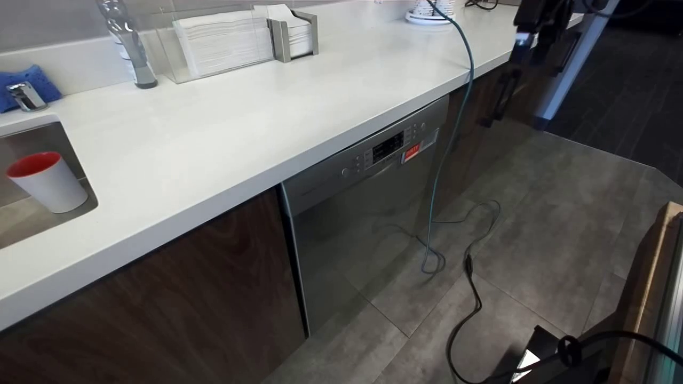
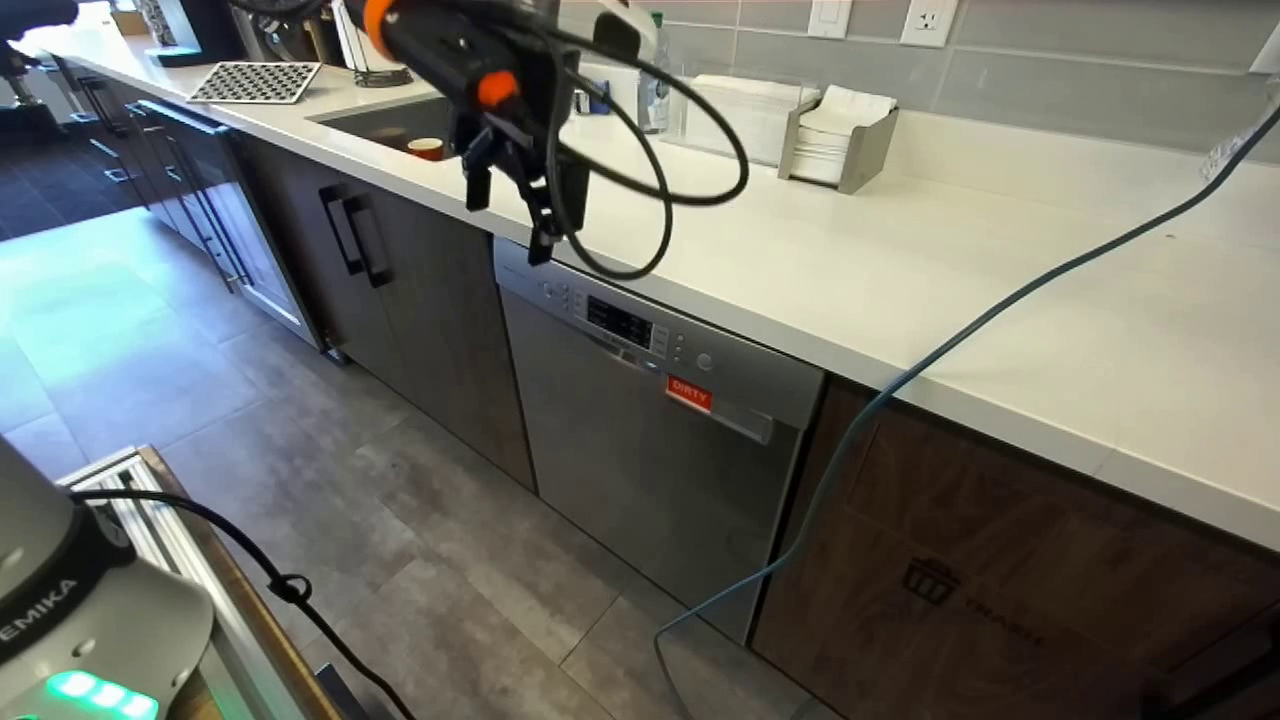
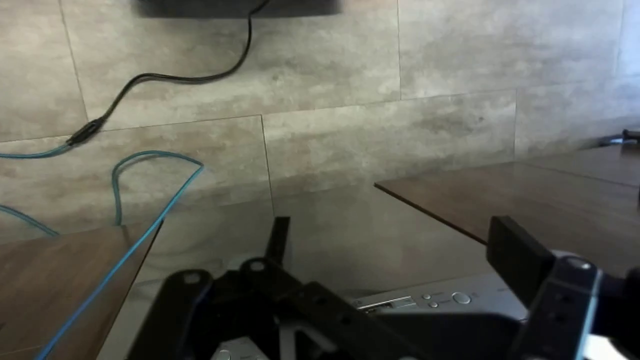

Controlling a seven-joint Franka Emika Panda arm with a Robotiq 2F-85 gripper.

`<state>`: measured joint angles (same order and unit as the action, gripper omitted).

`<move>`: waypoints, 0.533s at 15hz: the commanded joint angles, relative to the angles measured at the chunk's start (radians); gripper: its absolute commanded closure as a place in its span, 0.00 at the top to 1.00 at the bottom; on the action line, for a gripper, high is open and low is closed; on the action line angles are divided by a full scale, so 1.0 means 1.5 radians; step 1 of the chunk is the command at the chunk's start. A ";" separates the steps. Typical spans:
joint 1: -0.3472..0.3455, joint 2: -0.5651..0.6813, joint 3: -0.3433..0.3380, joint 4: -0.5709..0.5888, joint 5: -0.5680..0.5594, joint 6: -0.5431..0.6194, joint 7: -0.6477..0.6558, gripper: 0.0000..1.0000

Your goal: Press a button on the washing machine

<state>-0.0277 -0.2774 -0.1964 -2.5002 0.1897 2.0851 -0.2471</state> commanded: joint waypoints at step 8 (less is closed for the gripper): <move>0.022 0.182 0.075 -0.060 0.234 0.268 -0.082 1.00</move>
<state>0.0319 -0.0020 -0.1089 -2.5911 0.5426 2.4890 -0.3722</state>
